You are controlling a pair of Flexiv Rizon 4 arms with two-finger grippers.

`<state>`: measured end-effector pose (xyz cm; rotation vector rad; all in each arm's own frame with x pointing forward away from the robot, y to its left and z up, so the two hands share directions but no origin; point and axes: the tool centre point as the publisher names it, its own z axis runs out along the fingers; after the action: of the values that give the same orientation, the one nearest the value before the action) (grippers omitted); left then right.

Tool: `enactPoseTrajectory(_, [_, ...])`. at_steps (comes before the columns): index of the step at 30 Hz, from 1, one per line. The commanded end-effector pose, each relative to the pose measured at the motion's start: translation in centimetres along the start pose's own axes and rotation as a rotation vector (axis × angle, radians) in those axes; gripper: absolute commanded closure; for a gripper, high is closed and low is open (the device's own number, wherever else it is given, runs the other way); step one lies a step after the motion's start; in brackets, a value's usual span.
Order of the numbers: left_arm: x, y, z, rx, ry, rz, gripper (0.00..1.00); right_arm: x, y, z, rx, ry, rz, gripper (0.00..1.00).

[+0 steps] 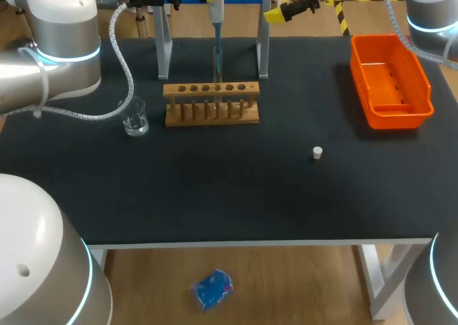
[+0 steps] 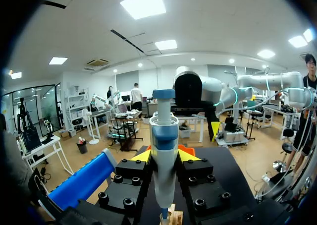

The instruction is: Invert the test tube, pick up the pipette, mount the tip to pipette, aspirate from beaker and dispense into the tube, eject the tip, return the pipette, and cap with the stopper.

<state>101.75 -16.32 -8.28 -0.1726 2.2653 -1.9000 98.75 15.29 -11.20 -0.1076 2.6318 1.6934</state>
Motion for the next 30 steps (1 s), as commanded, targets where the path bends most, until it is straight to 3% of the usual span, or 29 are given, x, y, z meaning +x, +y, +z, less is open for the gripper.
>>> enactPoseTrajectory(1, [0.1, -0.1, 0.0, -0.003, -0.002, -0.001, 1.00, 0.2, -1.6, 0.8, -0.023, -0.008, -0.025, 0.00])
enactPoseTrajectory(9, [0.1, -0.1, 0.0, -0.003, -0.002, -0.001, 1.00, 0.2, -4.6, 2.4, -0.044, 0.003, -0.008, 0.00])
enactPoseTrajectory(16, [0.1, -0.1, 0.0, -0.003, -0.002, -0.001, 1.00, 0.6, -6.8, 4.0, -0.010, 0.017, -0.007, 0.00])
enactPoseTrajectory(30, [0.1, -0.1, 0.0, -0.003, -0.002, -0.001, 1.00, 0.9, -8.1, 5.7, -0.001, 0.031, -0.024, 0.00])
